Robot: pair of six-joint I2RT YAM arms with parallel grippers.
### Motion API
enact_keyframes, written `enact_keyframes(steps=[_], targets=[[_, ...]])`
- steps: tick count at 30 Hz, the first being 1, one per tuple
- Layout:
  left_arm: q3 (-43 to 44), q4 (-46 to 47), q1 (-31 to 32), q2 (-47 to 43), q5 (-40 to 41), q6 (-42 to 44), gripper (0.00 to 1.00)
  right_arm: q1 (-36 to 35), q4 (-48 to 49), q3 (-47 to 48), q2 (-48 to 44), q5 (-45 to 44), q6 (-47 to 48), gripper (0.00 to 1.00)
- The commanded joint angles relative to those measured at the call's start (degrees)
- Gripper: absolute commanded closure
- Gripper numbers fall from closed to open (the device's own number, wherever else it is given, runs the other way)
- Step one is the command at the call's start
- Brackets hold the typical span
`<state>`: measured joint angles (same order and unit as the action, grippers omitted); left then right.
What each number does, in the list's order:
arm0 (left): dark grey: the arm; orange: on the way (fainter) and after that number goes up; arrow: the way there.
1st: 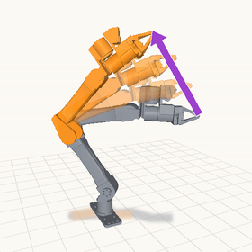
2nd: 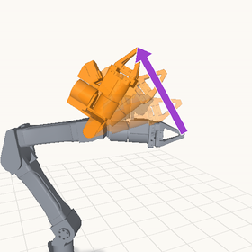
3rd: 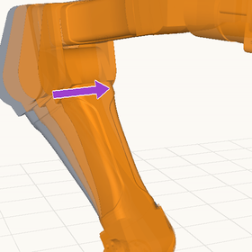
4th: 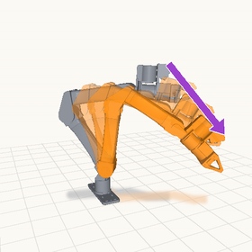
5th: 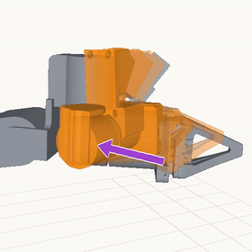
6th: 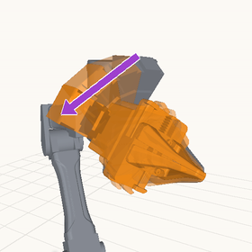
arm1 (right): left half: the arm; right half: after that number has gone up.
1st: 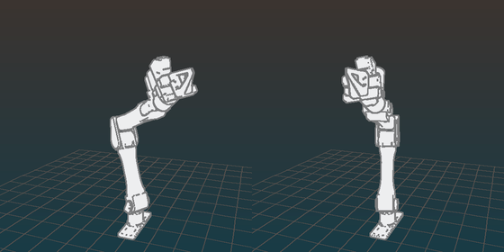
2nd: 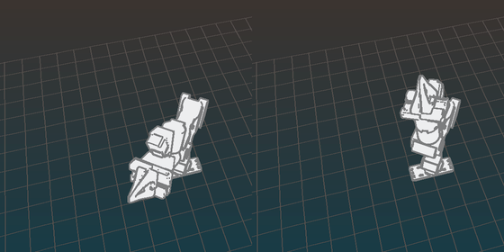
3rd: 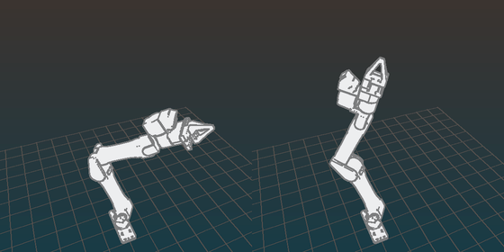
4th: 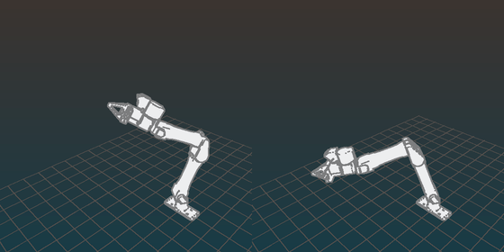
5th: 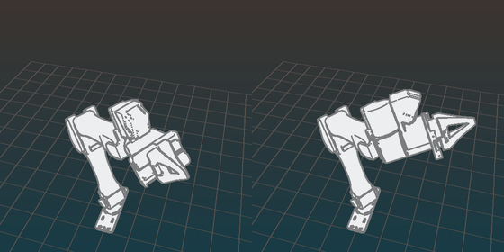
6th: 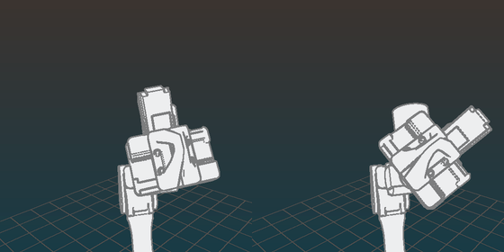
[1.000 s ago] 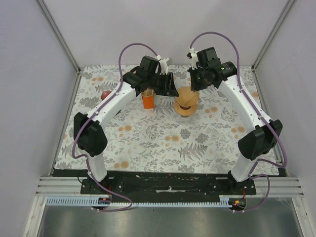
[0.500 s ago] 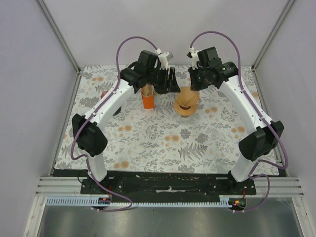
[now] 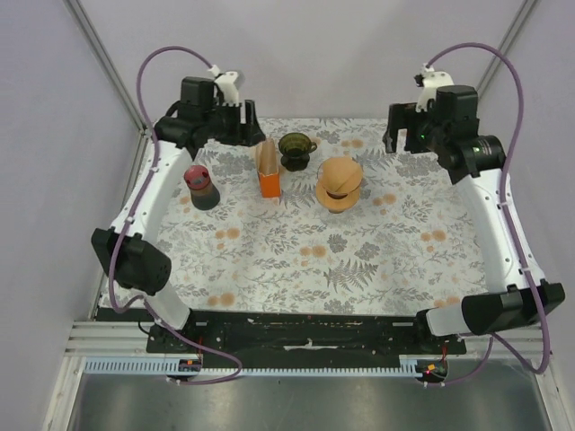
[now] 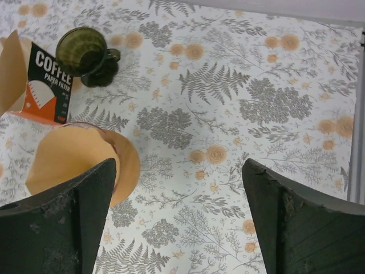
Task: Place the coffee filter in the dripper
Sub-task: Pick up the coffee dripper from the center of the board.
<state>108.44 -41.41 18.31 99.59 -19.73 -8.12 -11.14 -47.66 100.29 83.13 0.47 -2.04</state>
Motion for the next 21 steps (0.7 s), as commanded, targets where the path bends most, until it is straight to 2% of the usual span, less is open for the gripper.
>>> enact_keyframes(steps=[1,6,12,16,21], targets=[[-9.89,1.32,-6.68,-12.46,6.62,10.12,0.24,6.72,12.04,-10.44,-6.04,4.26,-4.62,0.02],[-24.91,7.91,-11.27,-22.58,12.50,13.83,0.22,10.78,17.25,-17.49,-9.92,9.28,-7.45,0.02],[-41.01,13.89,-12.15,-34.18,18.23,9.62,0.18,10.78,18.74,-21.80,-12.38,9.99,-5.69,0.02],[-48.66,16.79,-12.15,-38.76,19.46,5.31,0.18,10.78,20.24,-24.44,-13.78,11.83,-5.43,0.02],[-53.94,18.47,-14.17,-40.97,26.57,1.89,0.17,10.70,20.50,-24.71,-14.49,13.24,-4.55,0.02]])
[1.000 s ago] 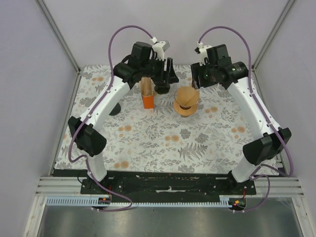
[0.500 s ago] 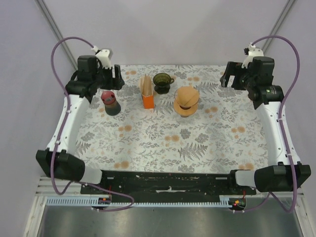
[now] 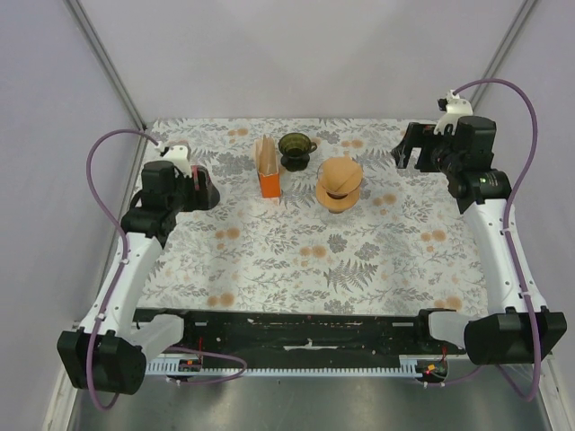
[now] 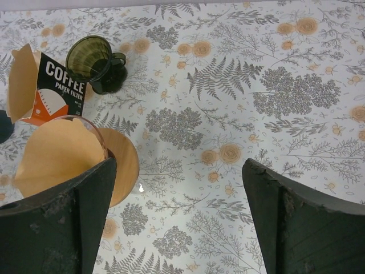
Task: Place the coffee filter in the dripper
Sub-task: Pick up the coffee dripper from the center of the board.
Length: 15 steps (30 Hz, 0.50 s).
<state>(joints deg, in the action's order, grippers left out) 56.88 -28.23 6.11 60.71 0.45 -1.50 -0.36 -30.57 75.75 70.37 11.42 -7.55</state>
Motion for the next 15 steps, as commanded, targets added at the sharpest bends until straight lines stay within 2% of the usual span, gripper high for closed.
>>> enact_keyframes(steps=[1,7,15], targets=[[-2.83,4.77,-3.11,-2.08,6.58,-5.70,0.17,0.01,3.32,-0.07,-1.73,2.90,0.96,0.02],[1.29,1.96,-5.58,1.85,6.07,-5.46,0.21,-0.16,4.38,-0.16,-0.59,5.98,0.43,0.02],[21.06,-7.80,-6.02,22.50,5.26,-3.07,0.21,-0.08,4.55,-0.16,0.56,8.00,0.87,0.02]])
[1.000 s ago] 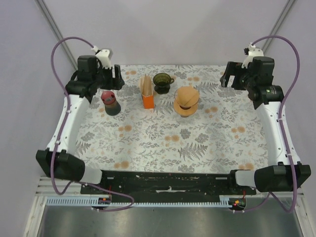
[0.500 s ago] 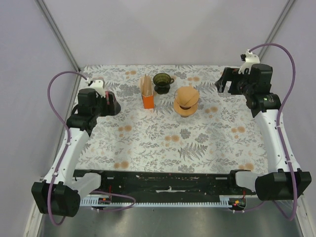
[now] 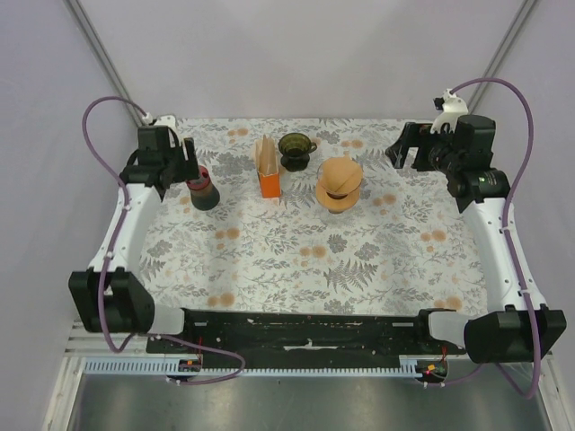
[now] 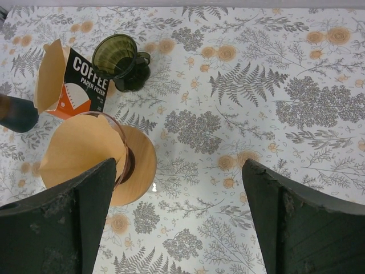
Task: Place the coffee filter in the dripper
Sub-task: Pick up the coffee dripper from the center of the board.
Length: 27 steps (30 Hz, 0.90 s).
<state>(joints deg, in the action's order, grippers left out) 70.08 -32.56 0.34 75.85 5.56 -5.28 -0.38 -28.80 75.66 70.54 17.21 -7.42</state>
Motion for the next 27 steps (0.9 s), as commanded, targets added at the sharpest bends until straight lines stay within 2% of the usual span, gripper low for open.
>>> enact_keyframes(steps=[1,4,8,14,18,20,23,27], targets=[[9.44,-3.65,-0.25,9.64,0.93,0.62,0.23,-0.06,2.69,0.02,0.56,2.73,0.74,0.02],[11.56,-0.86,-0.25,13.87,1.99,1.50,0.27,-0.06,2.69,0.80,0.91,4.93,1.09,0.02],[16.38,6.00,0.97,15.99,-7.29,5.19,0.35,0.03,2.52,2.65,2.66,7.31,1.01,0.02],[32.64,2.76,7.82,24.06,-13.55,8.78,0.38,0.03,1.91,9.14,8.63,9.77,-0.66,0.03],[40.90,0.14,15.81,30.30,-18.03,17.38,0.39,0.03,-1.26,17.40,14.35,9.24,-2.42,0.04],[45.47,-1.98,18.90,34.51,-22.23,21.61,0.37,-0.06,-1.09,18.29,15.50,10.12,-3.04,0.04],[51.71,-3.30,19.96,41.89,-31.03,25.66,0.33,0.03,-1.87,17.60,15.68,11.44,-2.52,0.02],[61.29,-5.85,20.92,50.95,-33.25,32.59,0.34,0.03,-3.63,14.27,14.36,10.30,-0.41,0.02]])
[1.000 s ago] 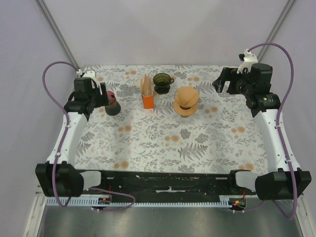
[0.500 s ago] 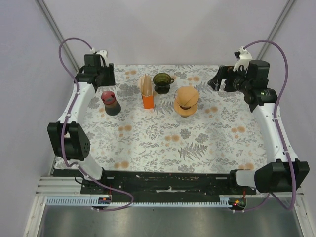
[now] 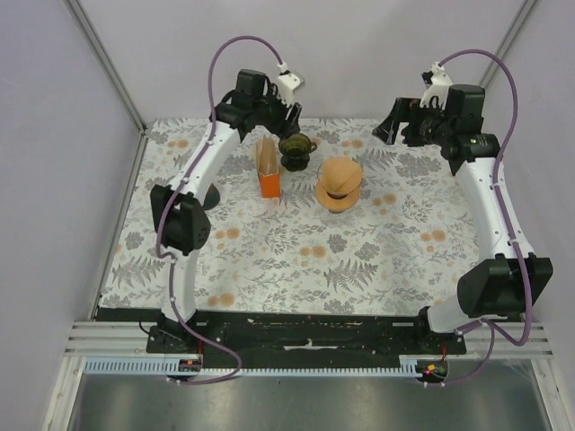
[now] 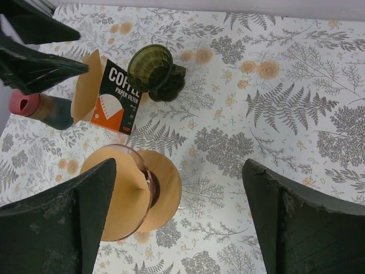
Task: Place the coffee filter in the dripper
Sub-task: Pick up the coffee dripper from the center of the board.
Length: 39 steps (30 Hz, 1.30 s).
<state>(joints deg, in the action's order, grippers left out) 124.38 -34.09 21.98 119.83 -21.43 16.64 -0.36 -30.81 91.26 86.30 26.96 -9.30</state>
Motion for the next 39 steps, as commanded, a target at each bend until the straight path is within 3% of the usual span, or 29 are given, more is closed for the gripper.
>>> enact_keyframes(steps=[1,9,21,26,29,32,36,37,39], targets=[[8.41,-4.67,-0.36,9.26,-5.04,12.26,0.34,-0.08,-1.80,-2.13,-1.92,0.11,1.83,0.02],[11.24,-3.36,2.54,16.75,-3.97,17.81,0.32,-0.08,-3.91,-5.92,-3.77,-0.94,4.37,0.02],[12.56,-1.16,3.60,23.16,1.82,14.56,0.30,-0.08,-5.14,-6.01,-3.68,-0.59,4.82,0.02],[12.73,-1.07,3.60,25.10,5.52,16.22,0.34,0.01,-5.23,-6.27,-4.12,-0.77,5.17,0.02],[12.64,-0.02,3.60,25.63,6.14,15.70,0.43,-0.08,-5.40,-6.19,-4.21,-0.42,4.99,0.02],[12.56,0.25,3.60,25.37,4.39,15.44,0.68,0.10,-5.67,-6.27,-4.56,-0.42,5.08,0.02],[12.20,0.51,3.60,24.40,3.41,16.31,0.93,0.01,-6.11,-6.27,-5.18,-0.77,5.26,0.02],[12.12,0.95,3.60,23.88,3.67,16.14,0.98,-0.08,-6.19,-6.27,-5.27,-0.77,5.17,0.02],[12.12,2.70,3.60,22.03,3.33,15.35,0.98,-0.08,-6.19,-6.19,-5.71,-0.77,5.26,0.02]])
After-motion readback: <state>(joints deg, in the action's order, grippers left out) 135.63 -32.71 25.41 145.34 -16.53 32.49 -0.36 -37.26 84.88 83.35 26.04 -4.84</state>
